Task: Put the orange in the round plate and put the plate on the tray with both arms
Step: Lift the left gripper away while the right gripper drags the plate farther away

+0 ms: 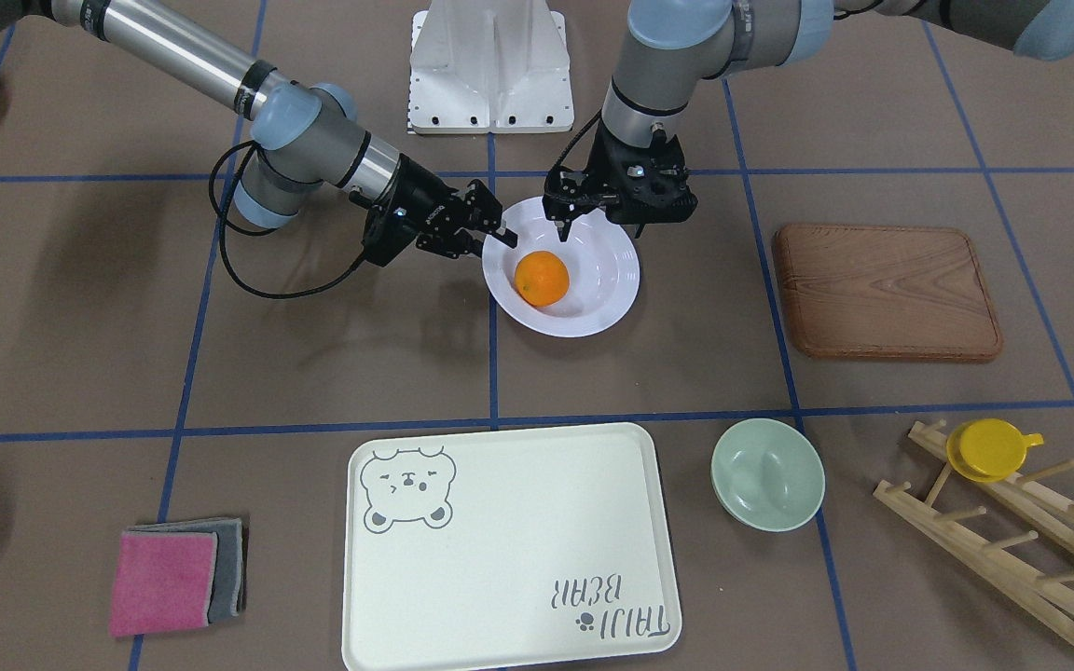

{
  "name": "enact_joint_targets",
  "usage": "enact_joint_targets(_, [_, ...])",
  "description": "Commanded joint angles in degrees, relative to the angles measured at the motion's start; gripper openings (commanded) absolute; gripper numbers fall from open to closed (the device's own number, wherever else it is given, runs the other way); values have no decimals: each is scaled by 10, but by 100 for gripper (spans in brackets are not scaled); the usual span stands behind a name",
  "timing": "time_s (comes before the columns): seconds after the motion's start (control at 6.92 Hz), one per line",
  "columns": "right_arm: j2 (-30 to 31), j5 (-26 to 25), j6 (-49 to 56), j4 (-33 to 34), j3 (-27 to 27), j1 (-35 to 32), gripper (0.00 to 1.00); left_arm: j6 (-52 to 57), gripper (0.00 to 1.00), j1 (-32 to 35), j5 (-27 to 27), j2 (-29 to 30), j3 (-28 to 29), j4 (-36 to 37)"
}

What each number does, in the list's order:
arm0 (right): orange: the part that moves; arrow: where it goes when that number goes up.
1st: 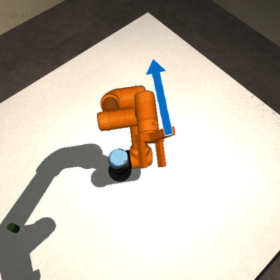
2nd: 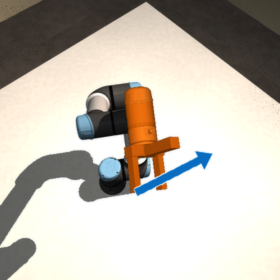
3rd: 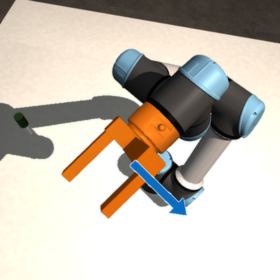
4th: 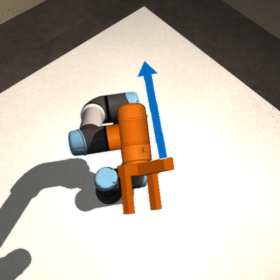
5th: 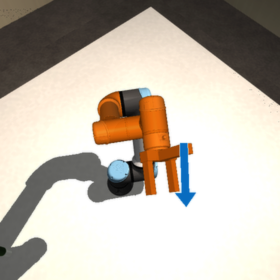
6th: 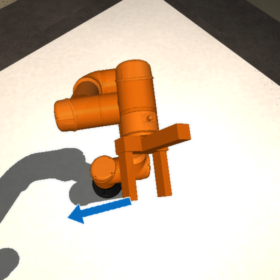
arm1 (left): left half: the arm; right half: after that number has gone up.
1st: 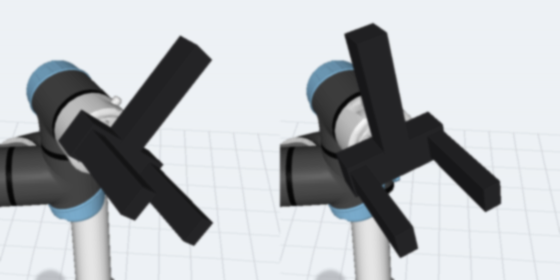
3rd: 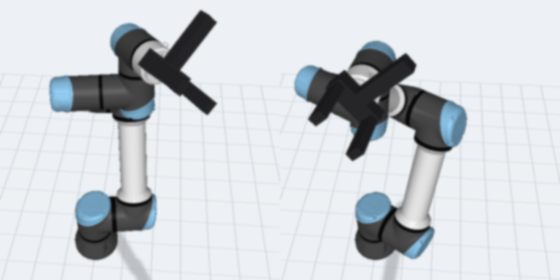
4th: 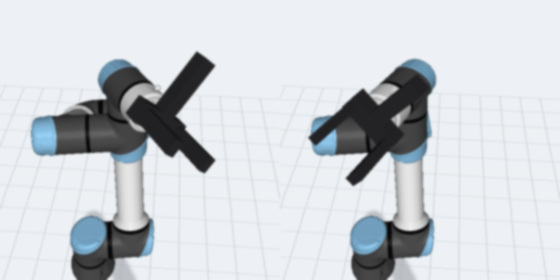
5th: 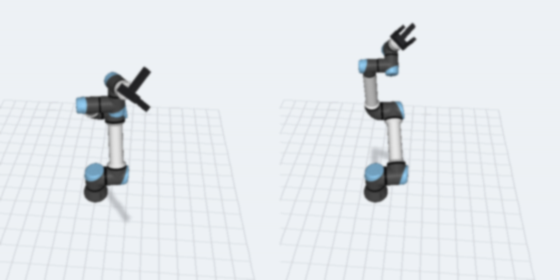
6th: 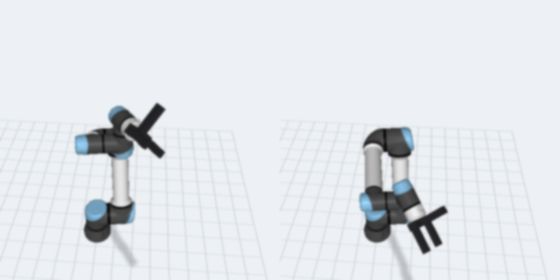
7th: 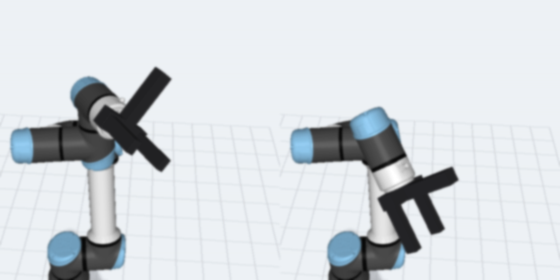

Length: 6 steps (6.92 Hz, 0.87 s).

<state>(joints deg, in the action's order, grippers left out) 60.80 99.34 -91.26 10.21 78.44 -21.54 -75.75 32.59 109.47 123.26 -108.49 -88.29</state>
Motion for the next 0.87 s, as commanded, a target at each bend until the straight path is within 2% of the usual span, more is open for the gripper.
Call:
enact_joint_targets(0.0, [-1, 0, -34, -30, 4, -9, 14, 3, 98, 6, 1, 0, -1, 0])
enact_joint_targets(0.43, [-9, -5, -59, -46, 4, -12, 12, 16, 98, 27, 18, -4, -7, 0])
enact_joint_targets(0.72, [-10, -12, -76, -50, 5, -17, 12, 80, 98, 58, 31, -42, -42, 0])
